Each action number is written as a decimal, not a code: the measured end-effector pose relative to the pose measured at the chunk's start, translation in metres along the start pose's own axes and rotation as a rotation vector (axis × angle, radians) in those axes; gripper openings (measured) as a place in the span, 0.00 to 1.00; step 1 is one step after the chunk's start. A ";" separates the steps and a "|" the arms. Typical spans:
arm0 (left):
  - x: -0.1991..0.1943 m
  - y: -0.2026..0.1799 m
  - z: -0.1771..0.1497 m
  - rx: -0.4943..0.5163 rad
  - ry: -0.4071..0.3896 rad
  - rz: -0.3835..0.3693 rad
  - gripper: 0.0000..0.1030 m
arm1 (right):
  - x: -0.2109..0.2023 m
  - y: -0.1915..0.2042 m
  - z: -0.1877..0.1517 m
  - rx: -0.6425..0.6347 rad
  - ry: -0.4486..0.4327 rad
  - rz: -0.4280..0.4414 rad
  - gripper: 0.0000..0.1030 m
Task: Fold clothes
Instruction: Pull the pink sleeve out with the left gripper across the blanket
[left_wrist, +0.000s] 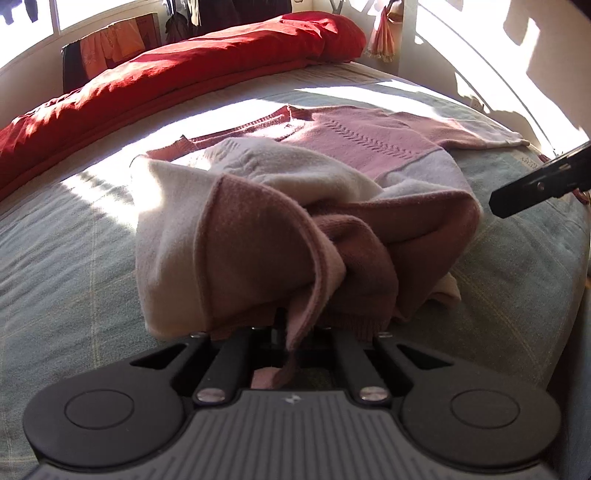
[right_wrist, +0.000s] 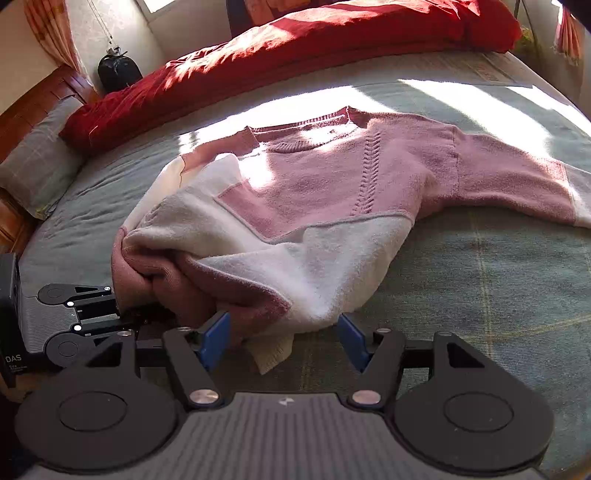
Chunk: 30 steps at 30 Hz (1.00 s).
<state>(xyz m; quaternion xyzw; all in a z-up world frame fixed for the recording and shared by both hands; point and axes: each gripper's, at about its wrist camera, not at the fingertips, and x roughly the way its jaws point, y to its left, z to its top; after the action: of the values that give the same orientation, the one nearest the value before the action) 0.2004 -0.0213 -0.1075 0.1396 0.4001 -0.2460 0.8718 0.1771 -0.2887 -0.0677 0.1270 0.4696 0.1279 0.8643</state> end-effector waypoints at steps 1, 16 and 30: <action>-0.006 0.003 0.000 -0.003 -0.009 0.016 0.02 | 0.000 0.000 0.000 0.001 -0.001 0.001 0.67; -0.063 0.130 0.008 -0.200 -0.001 0.289 0.02 | -0.005 0.005 0.002 0.002 -0.021 0.001 0.67; -0.058 0.241 0.012 -0.380 0.056 0.444 0.02 | -0.003 0.004 0.009 0.004 -0.022 -0.043 0.67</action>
<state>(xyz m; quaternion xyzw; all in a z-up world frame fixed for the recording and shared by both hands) 0.3056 0.1942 -0.0442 0.0645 0.4227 0.0343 0.9033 0.1832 -0.2867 -0.0593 0.1199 0.4631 0.1070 0.8716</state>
